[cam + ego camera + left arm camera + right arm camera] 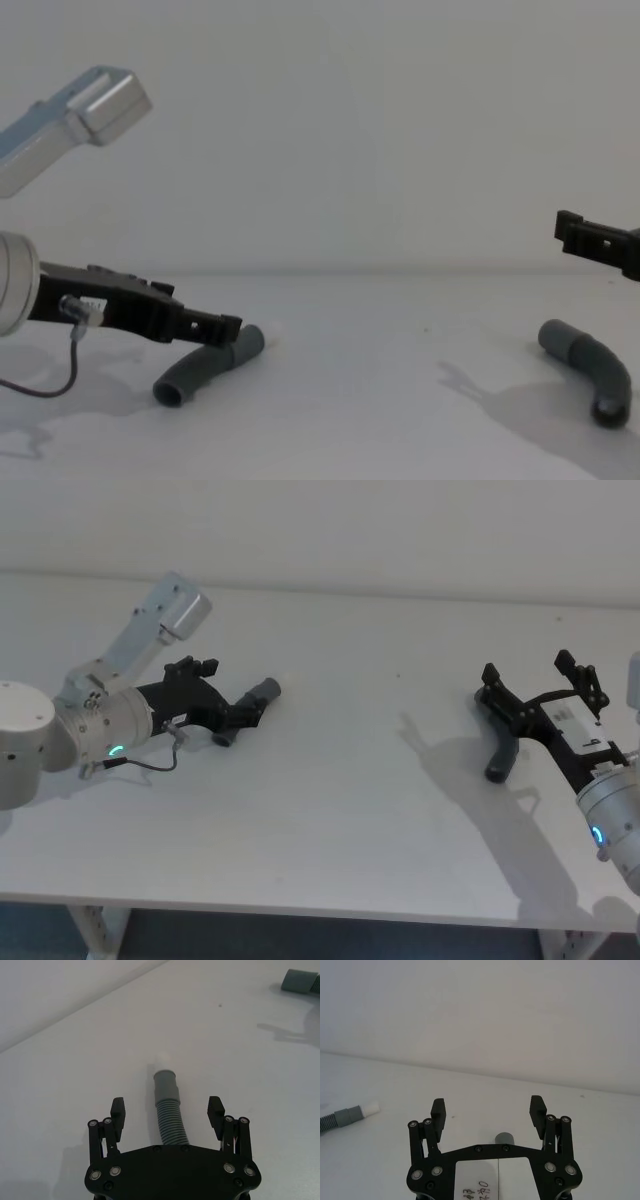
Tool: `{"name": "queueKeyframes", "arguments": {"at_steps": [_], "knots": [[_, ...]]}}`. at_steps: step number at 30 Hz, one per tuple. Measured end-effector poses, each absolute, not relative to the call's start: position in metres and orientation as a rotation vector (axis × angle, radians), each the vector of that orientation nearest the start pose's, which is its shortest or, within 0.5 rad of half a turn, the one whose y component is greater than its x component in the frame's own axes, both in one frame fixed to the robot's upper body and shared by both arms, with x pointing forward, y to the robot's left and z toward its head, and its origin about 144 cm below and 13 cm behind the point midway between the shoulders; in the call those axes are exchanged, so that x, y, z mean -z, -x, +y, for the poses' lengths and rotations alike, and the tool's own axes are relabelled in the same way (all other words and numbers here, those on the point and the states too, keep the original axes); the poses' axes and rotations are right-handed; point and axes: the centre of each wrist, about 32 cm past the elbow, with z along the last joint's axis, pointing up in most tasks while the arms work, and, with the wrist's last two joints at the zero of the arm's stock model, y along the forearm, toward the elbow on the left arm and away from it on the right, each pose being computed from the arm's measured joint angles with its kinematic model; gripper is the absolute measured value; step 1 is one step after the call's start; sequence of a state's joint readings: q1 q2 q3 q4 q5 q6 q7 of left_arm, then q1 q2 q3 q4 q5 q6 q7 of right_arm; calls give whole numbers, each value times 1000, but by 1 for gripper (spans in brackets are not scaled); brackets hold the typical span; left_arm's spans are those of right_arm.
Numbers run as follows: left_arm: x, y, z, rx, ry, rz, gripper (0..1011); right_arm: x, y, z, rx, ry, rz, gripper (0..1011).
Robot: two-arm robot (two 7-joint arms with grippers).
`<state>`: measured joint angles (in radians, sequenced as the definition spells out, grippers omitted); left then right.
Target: Use both hands to pick up one end of the pipe from the table, align the ends, and insert them.
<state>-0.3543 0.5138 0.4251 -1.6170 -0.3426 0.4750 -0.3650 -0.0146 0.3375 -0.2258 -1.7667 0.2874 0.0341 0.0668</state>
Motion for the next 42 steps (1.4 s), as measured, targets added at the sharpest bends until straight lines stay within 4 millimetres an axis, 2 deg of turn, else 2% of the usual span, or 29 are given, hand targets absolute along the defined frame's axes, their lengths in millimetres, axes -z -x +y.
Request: {"name": "queueKeyframes", "arguments": {"at_steps": [24,42], "knots": [[-1236,-550,248,-862,-475,92,1000,-1189,-443,-237,1230,-26,-75,1001],[-1237,-568,238,-839,-511,113,1000,-1189,-443,-237,1229,-26,-75,1001]]}}
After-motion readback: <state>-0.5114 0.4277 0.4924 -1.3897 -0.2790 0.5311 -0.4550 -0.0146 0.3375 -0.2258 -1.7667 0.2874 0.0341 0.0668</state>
